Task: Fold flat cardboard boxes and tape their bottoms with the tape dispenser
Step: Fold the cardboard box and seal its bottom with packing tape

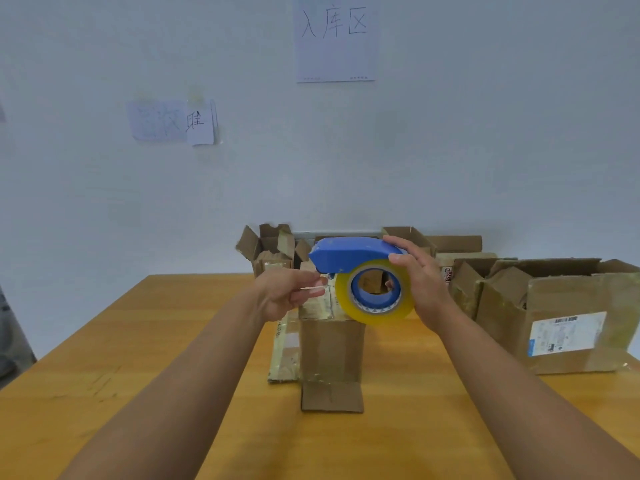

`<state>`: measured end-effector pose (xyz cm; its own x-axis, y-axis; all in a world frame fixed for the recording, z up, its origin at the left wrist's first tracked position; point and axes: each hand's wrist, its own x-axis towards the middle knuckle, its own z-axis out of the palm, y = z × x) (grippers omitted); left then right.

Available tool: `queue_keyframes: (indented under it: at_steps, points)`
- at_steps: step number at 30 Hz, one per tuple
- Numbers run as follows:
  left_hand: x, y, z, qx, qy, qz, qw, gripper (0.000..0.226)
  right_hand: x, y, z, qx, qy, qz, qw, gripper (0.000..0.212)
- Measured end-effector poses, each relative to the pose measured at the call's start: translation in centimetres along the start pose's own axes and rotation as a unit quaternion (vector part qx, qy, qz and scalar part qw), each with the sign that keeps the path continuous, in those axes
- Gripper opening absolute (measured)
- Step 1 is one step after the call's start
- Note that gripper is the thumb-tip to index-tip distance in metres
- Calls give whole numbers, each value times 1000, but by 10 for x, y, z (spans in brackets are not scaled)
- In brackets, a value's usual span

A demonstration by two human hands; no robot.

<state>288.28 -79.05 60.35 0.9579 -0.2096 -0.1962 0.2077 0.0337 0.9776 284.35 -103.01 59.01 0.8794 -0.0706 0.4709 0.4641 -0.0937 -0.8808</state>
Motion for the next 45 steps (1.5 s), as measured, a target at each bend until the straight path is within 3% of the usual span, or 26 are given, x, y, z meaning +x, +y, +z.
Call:
queue_keyframes:
  at_steps: [12,22,31,45]
  points:
    - [-6,8,0,10,44,43,998,9,4,-9,-5,1,-17,-12,1000,44]
    - [-17,30,2,55,71,98,991,9,-2,-29,-46,-35,-33,-13,999,44]
    - [-29,-20,-10,172,123,112,971,17,-38,-10,-74,-84,-52,4,995,37]
    - [-27,-48,-7,191,125,65,971,11,-43,5,-72,-128,-100,34,986,37]
